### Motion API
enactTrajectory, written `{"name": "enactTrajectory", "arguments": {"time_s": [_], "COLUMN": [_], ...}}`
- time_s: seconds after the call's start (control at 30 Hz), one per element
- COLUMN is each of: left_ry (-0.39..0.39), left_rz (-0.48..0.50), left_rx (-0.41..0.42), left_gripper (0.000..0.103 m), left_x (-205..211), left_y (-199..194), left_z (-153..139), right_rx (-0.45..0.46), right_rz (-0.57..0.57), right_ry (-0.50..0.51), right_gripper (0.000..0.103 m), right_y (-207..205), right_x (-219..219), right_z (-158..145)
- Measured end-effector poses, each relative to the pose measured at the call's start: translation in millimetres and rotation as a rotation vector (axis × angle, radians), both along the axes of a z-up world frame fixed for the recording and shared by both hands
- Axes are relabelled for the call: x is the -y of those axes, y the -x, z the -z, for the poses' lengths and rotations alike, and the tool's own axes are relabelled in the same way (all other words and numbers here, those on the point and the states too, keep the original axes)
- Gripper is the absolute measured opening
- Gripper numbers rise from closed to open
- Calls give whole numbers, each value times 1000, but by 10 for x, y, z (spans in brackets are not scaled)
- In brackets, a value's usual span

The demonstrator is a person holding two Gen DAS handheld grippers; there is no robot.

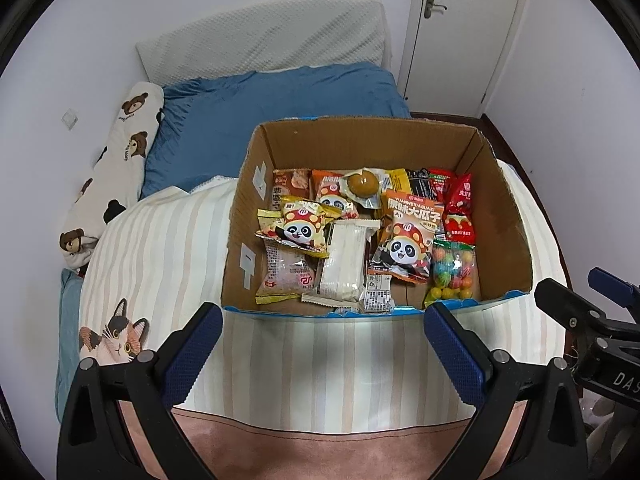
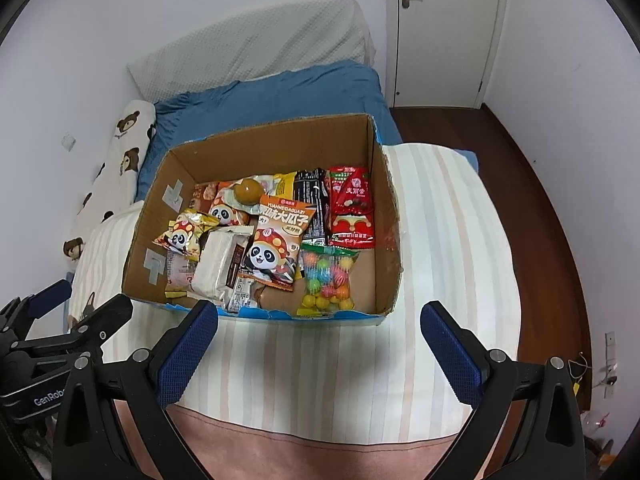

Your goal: Organize snacks

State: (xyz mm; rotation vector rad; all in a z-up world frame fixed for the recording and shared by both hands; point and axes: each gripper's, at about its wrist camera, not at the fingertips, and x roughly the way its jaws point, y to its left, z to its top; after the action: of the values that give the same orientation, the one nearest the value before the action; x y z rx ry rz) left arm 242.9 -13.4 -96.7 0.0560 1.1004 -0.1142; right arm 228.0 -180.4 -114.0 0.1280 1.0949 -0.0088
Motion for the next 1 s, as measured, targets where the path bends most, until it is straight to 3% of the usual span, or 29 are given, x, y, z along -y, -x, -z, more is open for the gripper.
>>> {"name": "enactTrajectory", "arguments": {"time_s": [1.0], "left_ry": [19], "left_rz": [-12], "left_rx": [0], "left_gripper": [103], "left_x": [-7], "left_y": [27], "left_z": [-59], "right_rx": [-35], "right_rz": [-10], "right_ry": [-12], "right_gripper": [103], "right_y": [48], "right_x": [30], "right_z": [-17]}}
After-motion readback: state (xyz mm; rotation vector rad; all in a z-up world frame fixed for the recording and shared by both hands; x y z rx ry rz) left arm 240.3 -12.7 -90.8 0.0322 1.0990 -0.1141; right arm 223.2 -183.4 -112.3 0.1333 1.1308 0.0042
